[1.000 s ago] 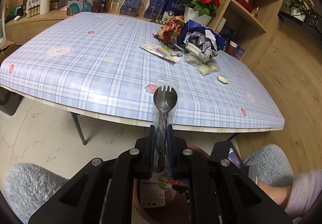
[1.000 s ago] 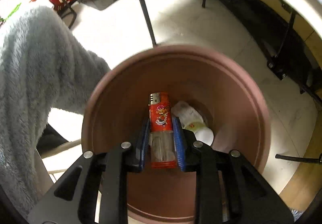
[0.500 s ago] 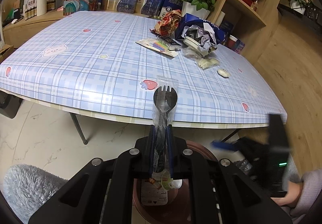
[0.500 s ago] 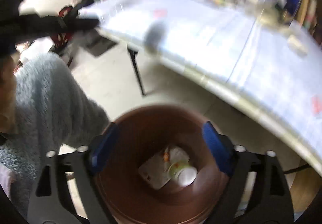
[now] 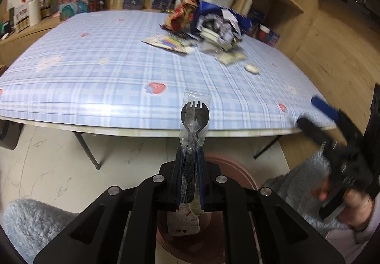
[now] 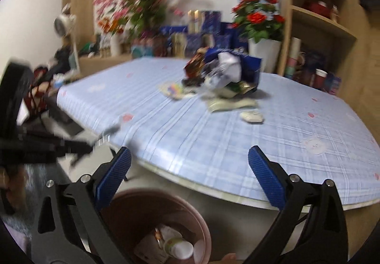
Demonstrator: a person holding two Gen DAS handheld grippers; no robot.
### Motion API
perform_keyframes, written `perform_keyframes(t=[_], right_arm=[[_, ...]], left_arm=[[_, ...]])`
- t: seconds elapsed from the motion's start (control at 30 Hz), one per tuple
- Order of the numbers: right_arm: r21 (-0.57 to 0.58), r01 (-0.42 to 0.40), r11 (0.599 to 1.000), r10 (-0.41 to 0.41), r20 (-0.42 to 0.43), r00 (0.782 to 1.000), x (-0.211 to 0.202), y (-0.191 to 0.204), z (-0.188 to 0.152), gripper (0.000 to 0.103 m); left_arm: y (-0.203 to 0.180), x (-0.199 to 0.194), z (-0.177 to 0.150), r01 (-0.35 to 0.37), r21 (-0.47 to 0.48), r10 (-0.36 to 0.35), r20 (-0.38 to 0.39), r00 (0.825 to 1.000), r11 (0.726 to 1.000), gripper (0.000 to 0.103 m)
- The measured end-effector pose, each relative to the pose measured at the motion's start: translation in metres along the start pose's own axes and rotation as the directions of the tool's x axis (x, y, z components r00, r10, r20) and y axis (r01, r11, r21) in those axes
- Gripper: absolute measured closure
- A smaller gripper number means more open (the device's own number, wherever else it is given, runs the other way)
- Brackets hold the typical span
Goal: Collect trash
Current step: 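Carry the wrapped spork over the brown bin and open the left tool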
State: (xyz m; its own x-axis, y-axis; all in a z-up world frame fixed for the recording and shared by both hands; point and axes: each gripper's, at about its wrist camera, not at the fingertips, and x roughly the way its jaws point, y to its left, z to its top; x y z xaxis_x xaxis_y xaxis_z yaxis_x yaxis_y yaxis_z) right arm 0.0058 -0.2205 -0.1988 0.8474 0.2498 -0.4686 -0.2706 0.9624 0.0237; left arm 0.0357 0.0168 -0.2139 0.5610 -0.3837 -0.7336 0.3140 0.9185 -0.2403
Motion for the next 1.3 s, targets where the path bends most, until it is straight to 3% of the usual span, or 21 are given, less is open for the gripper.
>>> perform_keyframes(t=[0.13, 0.3, 0.43, 0.63, 0.7, 0.77, 0.8, 0.9, 0.97, 1.13, 1.3], right_arm=[[0.062, -0.02, 0.998, 0.018, 0.03, 0.999, 0.001, -0.012, -0.002, 0.006], [0.071, -0.022, 0.997, 0.02, 0.035, 0.999, 0.001, -0.015, -0.005, 0.006], [0.062, -0.033, 0.998, 0.031, 0.029, 0.999, 0.001, -0.012, -0.008, 0.006], [0.076, -0.02, 0.997, 0.019, 0.009, 1.0, 0.005, -0.015, -0.012, 0.006], [0.083, -0.015, 0.996, 0.014, 0.007, 1.0, 0.006, -0.016, -0.013, 0.006], [0.09, -0.008, 0.996, 0.007, 0.008, 1.0, 0.006, -0.017, -0.013, 0.006], [0.093, -0.005, 0.996, 0.005, 0.006, 1.0, 0.007, -0.018, -0.013, 0.006], [0.097, 0.0, 0.995, 0.0, -0.004, 1.0, 0.009, -0.018, -0.014, 0.006], [0.098, 0.004, 0.995, -0.003, -0.007, 1.0, 0.009, -0.018, -0.015, 0.006], [0.106, 0.009, 0.994, -0.007, -0.022, 1.0, 0.013, -0.02, -0.016, 0.006], [0.126, 0.017, 0.992, -0.013, -0.029, 0.999, 0.015, -0.023, -0.017, 0.006]], left_arm=[[-0.014, 0.028, -0.007, 0.012, 0.069, -0.003, -0.137, 0.991, 0.998, 0.092], [-0.03, 0.073, -0.023, 0.027, 0.156, 0.027, -0.333, 0.943, 0.987, 0.092], [-0.04, 0.087, -0.03, 0.048, 0.204, 0.035, -0.384, 0.923, 0.978, 0.092], [-0.043, 0.088, -0.032, 0.072, 0.21, 0.018, -0.397, 0.918, 0.975, 0.089], [-0.043, 0.086, -0.032, 0.077, 0.208, 0.011, -0.391, 0.92, 0.975, 0.08], [-0.042, 0.081, -0.03, 0.072, 0.204, 0.009, -0.372, 0.928, 0.976, 0.06], [-0.041, 0.078, -0.028, 0.069, 0.2, 0.008, -0.359, 0.933, 0.977, 0.058], [-0.037, 0.067, -0.02, 0.041, 0.177, 0.011, -0.284, 0.959, 0.983, 0.047], [-0.031, 0.056, -0.014, 0.023, 0.141, 0.008, -0.218, 0.976, 0.99, 0.031], [-0.01, 0.033, -0.002, -0.047, 0.027, 0.049, -0.081, 0.996, 0.999, 0.016], [0.008, 0.015, 0.006, -0.092, -0.073, 0.094, 0.016, 0.995, 0.993, 0.013]])
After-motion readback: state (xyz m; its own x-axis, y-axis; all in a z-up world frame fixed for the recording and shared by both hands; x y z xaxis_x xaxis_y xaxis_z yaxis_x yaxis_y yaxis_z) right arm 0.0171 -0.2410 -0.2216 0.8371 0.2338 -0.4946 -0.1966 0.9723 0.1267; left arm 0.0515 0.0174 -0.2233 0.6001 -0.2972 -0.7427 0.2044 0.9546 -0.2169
